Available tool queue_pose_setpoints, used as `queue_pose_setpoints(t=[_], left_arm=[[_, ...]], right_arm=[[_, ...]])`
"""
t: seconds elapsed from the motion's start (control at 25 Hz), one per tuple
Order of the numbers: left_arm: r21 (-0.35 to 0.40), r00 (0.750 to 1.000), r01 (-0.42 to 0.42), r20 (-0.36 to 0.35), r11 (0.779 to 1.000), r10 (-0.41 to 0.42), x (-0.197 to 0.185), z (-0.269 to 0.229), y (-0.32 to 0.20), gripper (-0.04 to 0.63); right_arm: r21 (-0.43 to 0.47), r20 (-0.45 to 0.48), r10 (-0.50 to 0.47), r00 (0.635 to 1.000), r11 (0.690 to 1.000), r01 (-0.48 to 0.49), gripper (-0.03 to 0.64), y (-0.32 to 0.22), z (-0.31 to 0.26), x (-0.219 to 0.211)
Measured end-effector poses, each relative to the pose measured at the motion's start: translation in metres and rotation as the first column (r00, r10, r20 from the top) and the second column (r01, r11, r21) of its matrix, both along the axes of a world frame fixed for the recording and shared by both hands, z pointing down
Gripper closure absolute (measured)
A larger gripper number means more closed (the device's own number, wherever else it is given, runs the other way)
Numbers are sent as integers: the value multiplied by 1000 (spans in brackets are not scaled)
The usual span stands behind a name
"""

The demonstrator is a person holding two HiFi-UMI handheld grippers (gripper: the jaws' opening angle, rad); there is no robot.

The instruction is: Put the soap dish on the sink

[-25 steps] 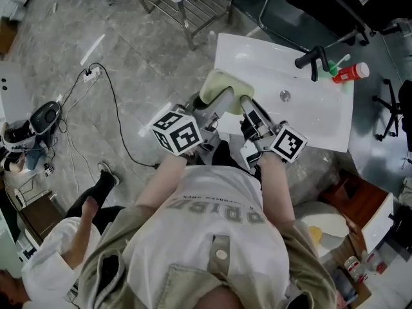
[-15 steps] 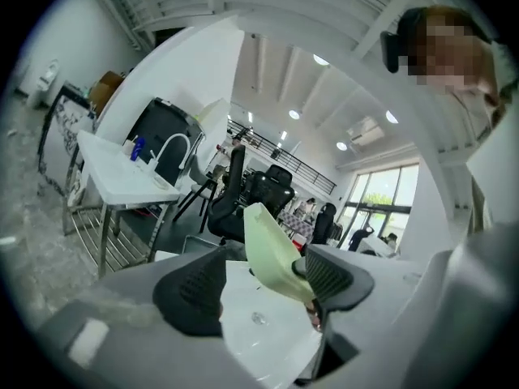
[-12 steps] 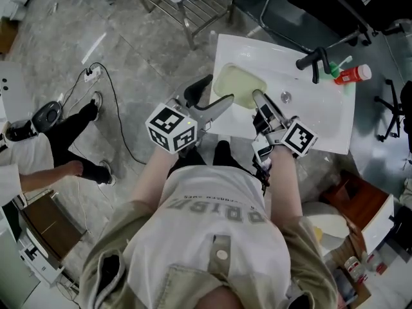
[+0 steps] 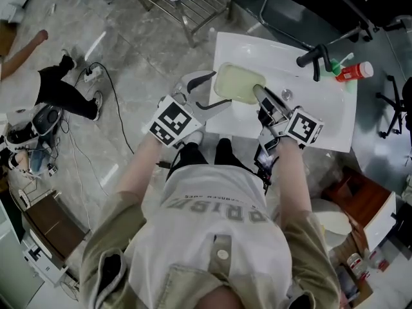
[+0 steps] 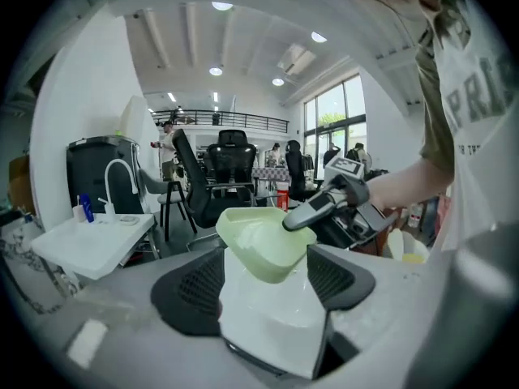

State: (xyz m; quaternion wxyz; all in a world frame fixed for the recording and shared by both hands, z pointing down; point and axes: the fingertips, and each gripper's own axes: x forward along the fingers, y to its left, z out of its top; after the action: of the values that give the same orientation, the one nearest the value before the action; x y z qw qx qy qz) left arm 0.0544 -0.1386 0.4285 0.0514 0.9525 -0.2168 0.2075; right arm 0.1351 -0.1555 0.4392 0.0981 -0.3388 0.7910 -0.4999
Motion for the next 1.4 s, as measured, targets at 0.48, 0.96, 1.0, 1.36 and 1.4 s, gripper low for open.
queue_pose_setpoints(t=[0.48, 0.96, 1.0, 1.36, 1.4], left_arm=[[-12, 990, -35, 136, 999, 36, 11, 40, -3, 262], [-40, 986, -17, 162, 999, 23, 25, 64, -30, 262], [-43, 986, -9, 167, 999, 16, 25, 66, -31, 262], [-66, 976, 37, 219, 997, -22, 29, 84, -46, 262], [-67, 974, 34, 225, 997, -18, 29, 85, -48, 262]], right_arm=[[-69, -106, -45, 993, 997, 38, 551, -10, 22, 14], [-83, -203, -121, 972, 991, 106, 549, -41, 41, 25], [-84, -208, -128, 970, 990, 112, 551, -43, 42, 26], [-82, -260, -178, 949, 983, 162, 549, -62, 50, 31], [-84, -261, -179, 949, 983, 163, 549, -63, 51, 31]])
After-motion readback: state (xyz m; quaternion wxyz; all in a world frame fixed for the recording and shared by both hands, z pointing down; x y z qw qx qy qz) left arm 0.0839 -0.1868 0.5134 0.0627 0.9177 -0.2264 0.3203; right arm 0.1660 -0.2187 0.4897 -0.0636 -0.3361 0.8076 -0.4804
